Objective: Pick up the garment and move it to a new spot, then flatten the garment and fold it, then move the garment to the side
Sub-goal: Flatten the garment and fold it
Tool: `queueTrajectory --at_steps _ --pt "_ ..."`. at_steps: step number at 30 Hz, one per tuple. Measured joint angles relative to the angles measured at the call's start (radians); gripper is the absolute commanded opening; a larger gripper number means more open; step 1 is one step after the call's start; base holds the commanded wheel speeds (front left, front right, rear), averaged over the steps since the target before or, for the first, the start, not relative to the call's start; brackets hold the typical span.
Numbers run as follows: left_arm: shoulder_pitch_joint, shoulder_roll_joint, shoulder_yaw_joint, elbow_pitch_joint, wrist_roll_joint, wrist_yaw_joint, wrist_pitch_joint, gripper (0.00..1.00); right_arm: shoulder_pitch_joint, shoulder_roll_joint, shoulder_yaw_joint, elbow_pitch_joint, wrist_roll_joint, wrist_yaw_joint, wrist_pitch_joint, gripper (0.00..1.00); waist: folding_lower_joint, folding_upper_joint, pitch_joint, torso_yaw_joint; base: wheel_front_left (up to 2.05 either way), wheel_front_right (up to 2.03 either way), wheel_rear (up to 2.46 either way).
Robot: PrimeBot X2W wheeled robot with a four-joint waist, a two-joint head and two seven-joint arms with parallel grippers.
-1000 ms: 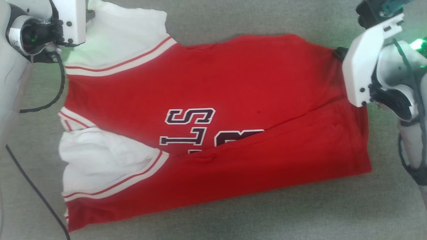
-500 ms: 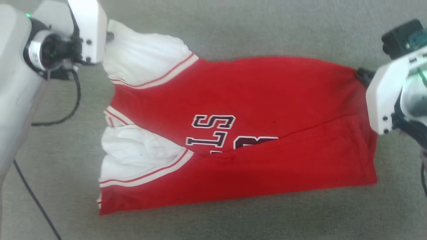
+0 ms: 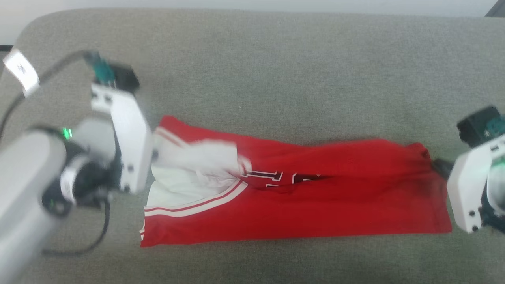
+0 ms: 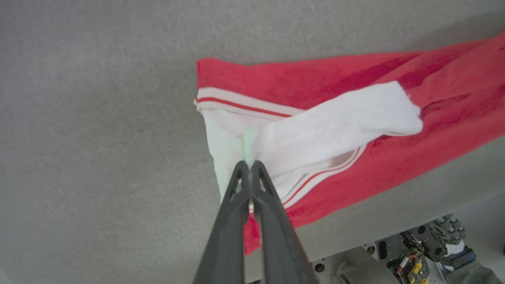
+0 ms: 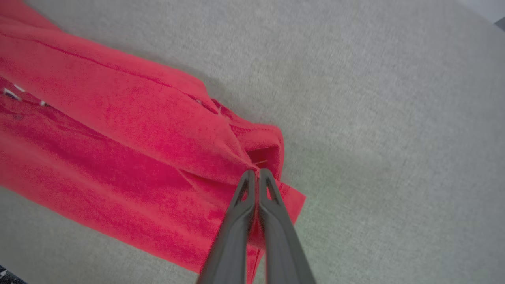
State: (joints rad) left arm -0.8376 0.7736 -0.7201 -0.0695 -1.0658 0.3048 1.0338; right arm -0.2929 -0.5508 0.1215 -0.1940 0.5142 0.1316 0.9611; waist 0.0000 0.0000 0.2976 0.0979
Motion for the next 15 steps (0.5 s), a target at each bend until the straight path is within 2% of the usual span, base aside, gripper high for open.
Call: queueTrajectory --at_steps 4,7,10,11,12,13,14,15 --pt "0.098 0.036 -0.007 -0.075 -0.01 0.044 -0.007 0.0 0.066 0.004 -0.021 0.009 0.0 0.0 -0.001 0.0 0.0 0.0 -0.007 0.002 0.0 0.0 0.0" --pt "0.144 0.039 -0.015 -0.07 -0.011 0.044 -0.034 0.0 0.085 0.02 -0.018 0.037 -0.001 0.0 -0.011 0.0 0.0 0.0 -0.007 0.001 0.0 0.0 0.0" --pt "0.172 0.02 -0.02 -0.027 -0.016 0.032 -0.069 0.0 0.084 0.035 -0.002 0.075 -0.003 0.0 -0.019 0.0 0.0 0.0 -0.01 -0.001 0.0 0.0 0.0" --pt "0.183 0.007 -0.026 0.013 -0.016 0.013 -0.095 0.17 0.082 0.047 0.013 0.098 -0.004 0.0 -0.021 0.0 0.0 0.0 -0.014 -0.004 0.0 0.0 0.0" --pt "0.187 0.002 -0.028 0.032 -0.014 0.004 -0.109 0.38 0.079 0.051 0.019 0.107 -0.006 0.0 -0.026 0.28 0.0 0.0 -0.016 -0.006 0.0 0.0 0.0" --pt "0.192 -0.003 -0.026 0.05 -0.014 -0.004 -0.125 0.48 0.073 0.055 0.023 0.114 -0.007 0.0 -0.031 0.47 0.0 0.0 -0.019 -0.008 0.0 0.0 0.0" --pt "0.199 -0.011 -0.024 0.065 -0.014 -0.008 -0.141 0.87 0.065 0.057 0.029 0.122 -0.007 0.0 -0.038 0.82 0.0 0.0 -0.023 -0.01 0.0 0.0 0.0" --pt "0.203 -0.018 -0.025 0.078 -0.014 -0.019 -0.156 1.0 0.06 0.06 0.031 0.127 -0.007 0.0 -0.04 1.0 0.0 0.0 -0.027 -0.011 0.0 0.0 0.0"
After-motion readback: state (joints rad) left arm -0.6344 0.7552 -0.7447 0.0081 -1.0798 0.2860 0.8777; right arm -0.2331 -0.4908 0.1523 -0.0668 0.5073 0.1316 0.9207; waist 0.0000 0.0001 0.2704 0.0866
